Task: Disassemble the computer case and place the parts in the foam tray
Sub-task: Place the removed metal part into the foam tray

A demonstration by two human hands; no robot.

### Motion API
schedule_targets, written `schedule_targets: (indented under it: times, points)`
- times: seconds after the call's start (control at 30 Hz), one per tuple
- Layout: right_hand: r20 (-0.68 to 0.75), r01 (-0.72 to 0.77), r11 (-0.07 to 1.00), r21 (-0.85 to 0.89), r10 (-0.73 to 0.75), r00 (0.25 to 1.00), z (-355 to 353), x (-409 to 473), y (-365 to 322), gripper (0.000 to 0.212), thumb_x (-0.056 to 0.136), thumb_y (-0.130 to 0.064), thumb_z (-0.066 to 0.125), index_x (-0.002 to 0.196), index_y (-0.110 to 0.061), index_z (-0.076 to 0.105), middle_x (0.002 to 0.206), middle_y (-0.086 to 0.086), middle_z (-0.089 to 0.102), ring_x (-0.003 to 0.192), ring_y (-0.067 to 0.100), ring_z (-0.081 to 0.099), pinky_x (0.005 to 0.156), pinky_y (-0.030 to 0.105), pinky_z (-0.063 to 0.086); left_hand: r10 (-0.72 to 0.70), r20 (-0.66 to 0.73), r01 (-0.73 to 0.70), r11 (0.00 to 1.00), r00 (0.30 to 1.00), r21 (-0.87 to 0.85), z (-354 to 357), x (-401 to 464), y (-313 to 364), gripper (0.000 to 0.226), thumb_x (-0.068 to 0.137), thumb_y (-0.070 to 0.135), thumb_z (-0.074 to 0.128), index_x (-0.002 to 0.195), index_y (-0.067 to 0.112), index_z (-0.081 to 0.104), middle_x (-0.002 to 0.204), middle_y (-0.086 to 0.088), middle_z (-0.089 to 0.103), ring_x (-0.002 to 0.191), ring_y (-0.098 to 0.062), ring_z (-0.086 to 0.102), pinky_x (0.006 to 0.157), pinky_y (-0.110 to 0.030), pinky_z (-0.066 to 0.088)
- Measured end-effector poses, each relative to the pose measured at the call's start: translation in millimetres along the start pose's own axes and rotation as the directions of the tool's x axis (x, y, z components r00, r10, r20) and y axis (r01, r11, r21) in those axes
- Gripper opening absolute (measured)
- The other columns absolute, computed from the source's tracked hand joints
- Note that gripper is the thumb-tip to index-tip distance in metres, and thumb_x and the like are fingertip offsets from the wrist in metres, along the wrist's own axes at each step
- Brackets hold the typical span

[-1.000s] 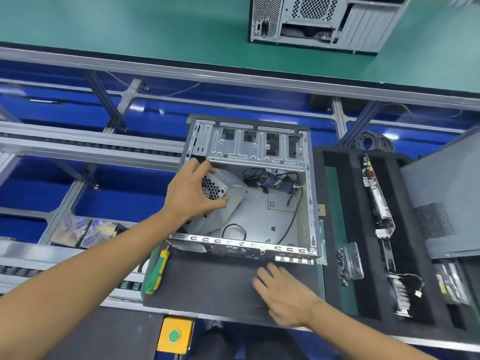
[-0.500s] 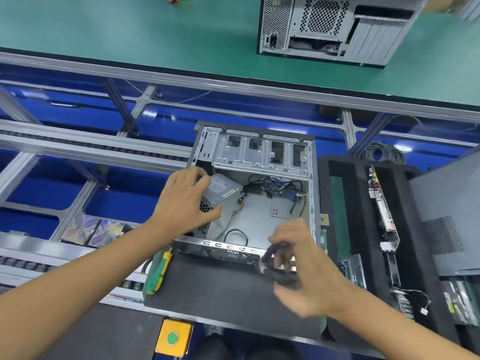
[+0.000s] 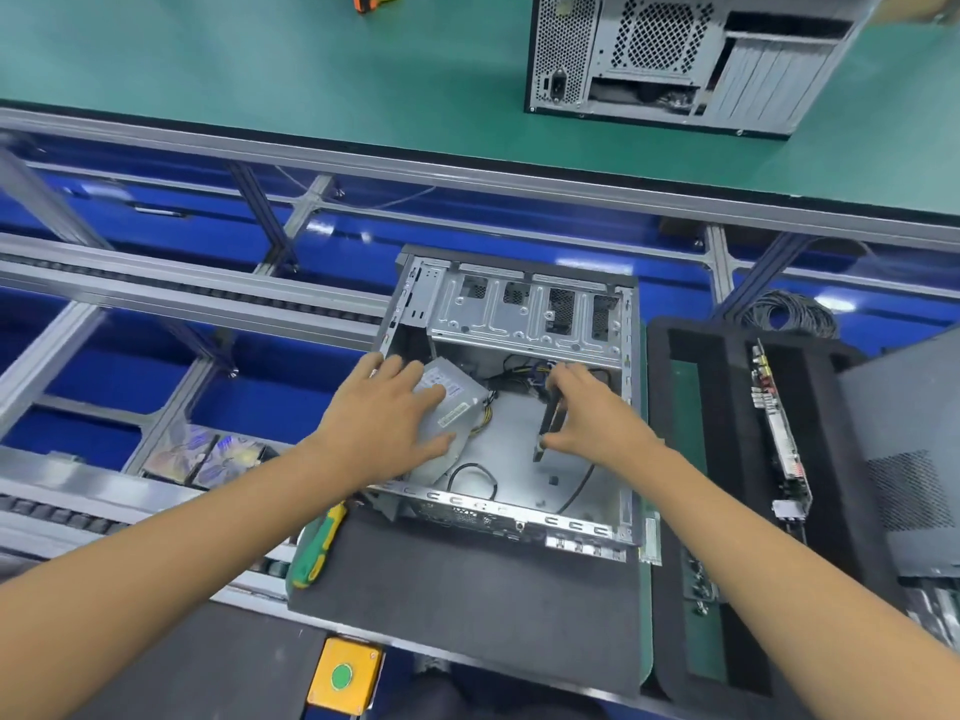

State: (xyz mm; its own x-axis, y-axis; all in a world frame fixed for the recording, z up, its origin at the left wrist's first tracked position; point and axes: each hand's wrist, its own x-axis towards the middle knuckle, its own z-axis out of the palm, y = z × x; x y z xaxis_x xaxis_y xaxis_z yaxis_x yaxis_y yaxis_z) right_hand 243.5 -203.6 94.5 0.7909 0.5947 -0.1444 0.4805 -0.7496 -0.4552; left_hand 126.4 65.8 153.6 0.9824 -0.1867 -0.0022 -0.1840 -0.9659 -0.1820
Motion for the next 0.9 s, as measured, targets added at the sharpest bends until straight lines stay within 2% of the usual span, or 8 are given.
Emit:
schedule_targets:
  times: [0.07, 0.13, 0.23, 0.33, 0.43, 0.6, 0.7, 0.9]
  points:
    - [0.026, 0.010, 0.999, -0.044, -0.009, 1.000, 8.8, 4.1, 2.5, 0.057, 0.074, -0.031, 0.082, 0.112, -0.028, 0.040, 0.103, -0.007, 0.040, 0.084, 0.022, 0.058, 0.068, 0.041, 0.054, -0.071, 0.234, 0.105, 0.985, 0.970, -0.140, -8.4, 36.2, 1.7, 0.069, 0.086, 0.083, 0.022, 0.102, 0.027, 0.059, 0.103, -0.002, 0.053, 0.102, -0.026, 0.050, 0.093, -0.042, 0.038]
    - [0.041, 0.015, 0.997, -0.072, -0.012, 0.999, 15.6, 5.6, 4.4, 0.059, 0.076, -0.029, 0.081, 0.119, -0.025, 0.041, 0.104, -0.007, 0.039, 0.082, 0.024, 0.056, 0.067, 0.041, 0.052, -0.035, 0.440, 0.149, 0.963, 0.898, -0.227, -4.9, 71.4, 9.5, 0.067, 0.086, 0.083, 0.039, 0.126, 0.031, 0.051, 0.131, -0.011, 0.047, 0.123, -0.033, 0.043, 0.099, -0.047, 0.040]
    - [0.018, 0.016, 0.994, -0.109, -0.014, 1.000, 19.5, 5.6, 7.0, 0.057, 0.078, -0.030, 0.080, 0.117, -0.026, 0.038, 0.106, -0.006, 0.039, 0.075, 0.023, 0.054, 0.061, 0.038, 0.045, -0.025, 0.530, 0.134, 0.977, 0.848, -0.168, 12.9, 91.5, 25.9, 0.069, 0.084, 0.070, 0.059, 0.144, 0.041, 0.042, 0.151, -0.014, 0.027, 0.136, -0.042, 0.028, 0.109, -0.055, 0.038]
    - [-0.017, 0.020, 0.991, -0.134, -0.023, 1.000, 21.1, 3.3, 7.3, 0.053, 0.078, -0.029, 0.078, 0.111, -0.027, 0.036, 0.103, -0.005, 0.038, 0.070, 0.022, 0.053, 0.058, 0.038, 0.044, -0.117, 0.493, 0.264, 0.934, 0.862, -0.239, 22.2, 88.8, 29.6, 0.054, 0.084, 0.058, 0.067, 0.133, 0.043, 0.052, 0.141, -0.011, 0.035, 0.124, -0.043, 0.041, 0.100, -0.051, 0.044]
    - [-0.023, 0.027, 0.988, -0.155, -0.031, 0.999, 22.9, 1.8, 6.4, 0.055, 0.075, -0.031, 0.078, 0.110, -0.027, 0.036, 0.102, -0.005, 0.037, 0.070, 0.021, 0.049, 0.058, 0.036, 0.039, -0.124, 0.421, 0.263, 0.919, 0.899, -0.293, 18.7, 88.3, 27.0, 0.044, 0.082, 0.053, 0.073, 0.123, 0.041, 0.062, 0.128, -0.004, 0.045, 0.110, -0.038, 0.053, 0.085, -0.043, 0.046]
    - [-0.021, 0.040, 0.982, -0.187, -0.045, 0.999, 21.7, 1.9, 5.2, 0.058, 0.076, -0.031, 0.078, 0.116, -0.024, 0.036, 0.106, -0.004, 0.038, 0.074, 0.024, 0.048, 0.061, 0.036, 0.037, -0.179, 0.228, 0.237, 0.936, 0.957, -0.261, 22.8, 75.7, 26.9, 0.033, 0.079, 0.059, 0.071, 0.106, 0.042, 0.063, 0.105, 0.008, 0.036, 0.097, -0.028, 0.042, 0.064, -0.036, 0.042]
    - [-0.029, 0.047, 0.985, -0.167, -0.052, 0.998, 20.9, 1.5, 5.0, 0.056, 0.077, -0.028, 0.077, 0.118, -0.022, 0.038, 0.108, -0.003, 0.038, 0.074, 0.025, 0.049, 0.058, 0.036, 0.037, -0.247, 0.147, 0.276, 0.933, 0.958, -0.233, 28.7, 70.5, 15.5, 0.034, 0.079, 0.061, 0.068, 0.105, 0.040, 0.061, 0.107, 0.007, 0.039, 0.101, -0.032, 0.045, 0.062, -0.035, 0.040]
    - [-0.012, 0.038, 0.991, -0.131, -0.040, 0.999, 20.7, 0.9, 3.3, 0.056, 0.076, -0.031, 0.077, 0.116, -0.023, 0.038, 0.105, -0.006, 0.036, 0.075, 0.022, 0.051, 0.059, 0.036, 0.045, -0.259, 0.167, 0.284, 0.948, 0.951, -0.146, 41.5, 63.3, 12.9, 0.041, 0.087, 0.061, 0.061, 0.118, 0.034, 0.059, 0.118, 0.005, 0.044, 0.106, -0.033, 0.045, 0.061, -0.035, 0.036]
